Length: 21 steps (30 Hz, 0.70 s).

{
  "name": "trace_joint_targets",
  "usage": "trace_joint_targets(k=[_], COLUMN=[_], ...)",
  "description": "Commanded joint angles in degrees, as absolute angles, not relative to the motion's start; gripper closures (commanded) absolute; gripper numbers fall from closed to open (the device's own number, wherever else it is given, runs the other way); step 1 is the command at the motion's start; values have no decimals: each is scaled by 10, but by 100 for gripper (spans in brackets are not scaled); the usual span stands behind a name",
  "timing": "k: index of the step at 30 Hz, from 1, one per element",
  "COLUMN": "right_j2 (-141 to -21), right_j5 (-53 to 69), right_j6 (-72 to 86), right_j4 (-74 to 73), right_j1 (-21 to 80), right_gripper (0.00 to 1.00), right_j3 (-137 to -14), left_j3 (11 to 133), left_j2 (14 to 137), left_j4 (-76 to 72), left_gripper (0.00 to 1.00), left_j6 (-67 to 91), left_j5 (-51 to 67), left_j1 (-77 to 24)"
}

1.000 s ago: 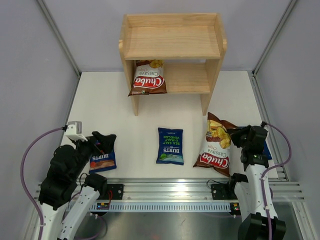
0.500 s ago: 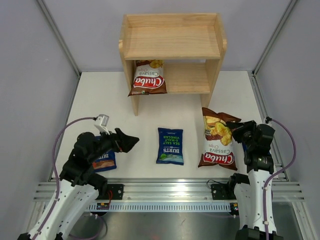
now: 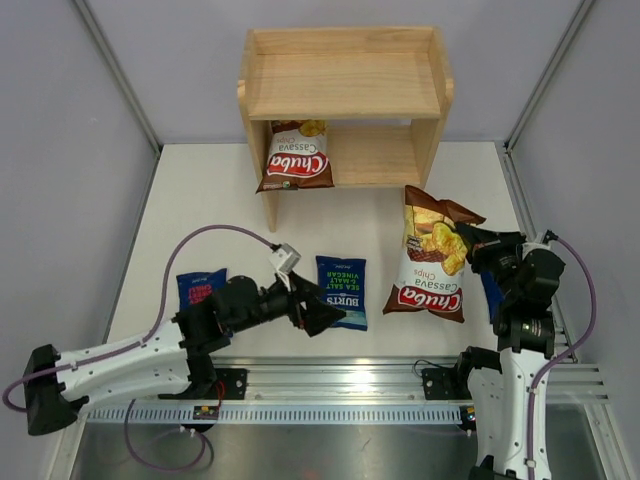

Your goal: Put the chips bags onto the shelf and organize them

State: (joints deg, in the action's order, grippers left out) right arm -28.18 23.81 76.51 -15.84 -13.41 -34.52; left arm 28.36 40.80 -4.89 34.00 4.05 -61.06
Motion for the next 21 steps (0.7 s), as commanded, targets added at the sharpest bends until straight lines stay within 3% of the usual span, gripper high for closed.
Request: trace_joint_targets(k=[1,9,21], right_j2=[-274,-251,-213], right_j5=[277,299,317], right_j6=[869,981,1081], right_j4=[-68,-22,19], right_j1=[-136,-136,-136], right_gripper=[100,100,100], right_j3=[-382,-378,-388], left_j3=[351,425,429], left_j2=[503,677,751], left_j4=[-159,-291,-463], left_gripper=[1,1,1], left_j6=[282,239,224], left_j5=[-68,-77,-4], left_j1=[-662,-709,-722])
